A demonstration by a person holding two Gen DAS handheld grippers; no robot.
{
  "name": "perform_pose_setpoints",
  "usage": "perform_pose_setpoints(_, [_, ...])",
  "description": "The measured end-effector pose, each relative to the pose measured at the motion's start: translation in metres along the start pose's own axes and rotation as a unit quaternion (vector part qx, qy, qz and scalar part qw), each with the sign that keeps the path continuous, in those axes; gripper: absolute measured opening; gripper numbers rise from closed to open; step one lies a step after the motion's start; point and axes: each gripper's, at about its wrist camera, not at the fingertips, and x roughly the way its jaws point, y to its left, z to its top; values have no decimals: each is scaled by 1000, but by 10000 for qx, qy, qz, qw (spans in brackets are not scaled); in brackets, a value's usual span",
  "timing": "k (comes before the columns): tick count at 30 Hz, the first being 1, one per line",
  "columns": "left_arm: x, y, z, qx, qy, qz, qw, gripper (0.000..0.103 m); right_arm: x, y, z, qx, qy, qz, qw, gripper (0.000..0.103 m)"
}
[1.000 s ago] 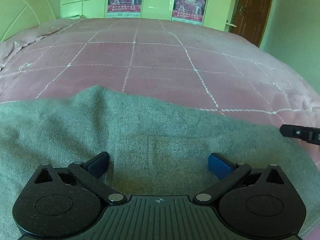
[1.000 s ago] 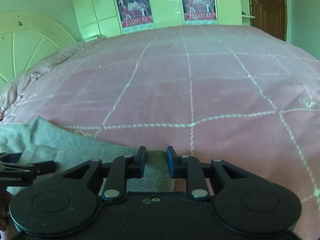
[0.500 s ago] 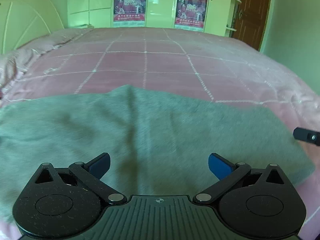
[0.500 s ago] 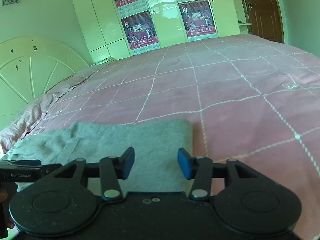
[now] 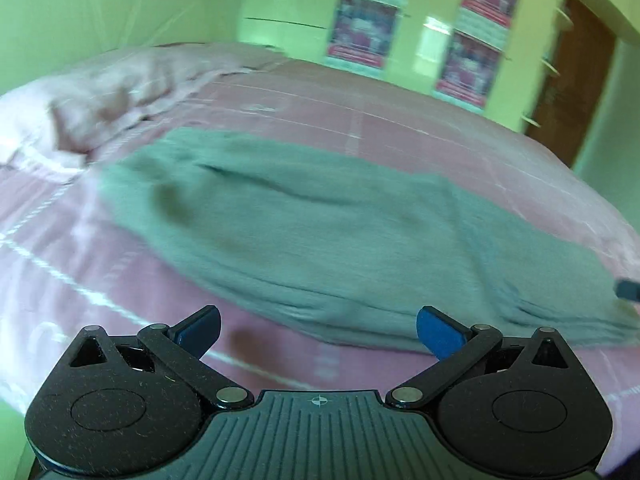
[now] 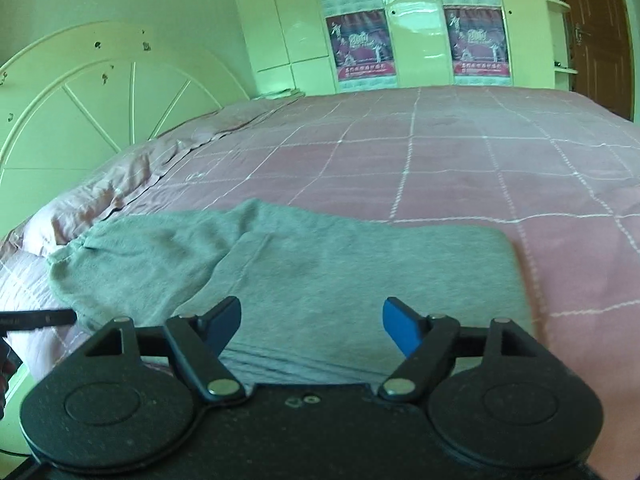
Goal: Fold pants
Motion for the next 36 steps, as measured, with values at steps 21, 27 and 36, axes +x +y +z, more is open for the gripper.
perform_pose_setpoints(21, [117, 102, 50, -1256, -255, -256, 9914, 101, 48, 59, 7, -599, 300, 28, 9978, 72])
perform_pose_setpoints(27, [105, 115, 46, -1378, -277, -579, 9884, 38, 53, 70, 7, -715, 254, 20, 9971, 70])
perform_pose_setpoints(36, [101, 113, 38, -1417, -407, -625, 9871, 36, 60, 81, 7, -935, 198, -19, 9954, 70])
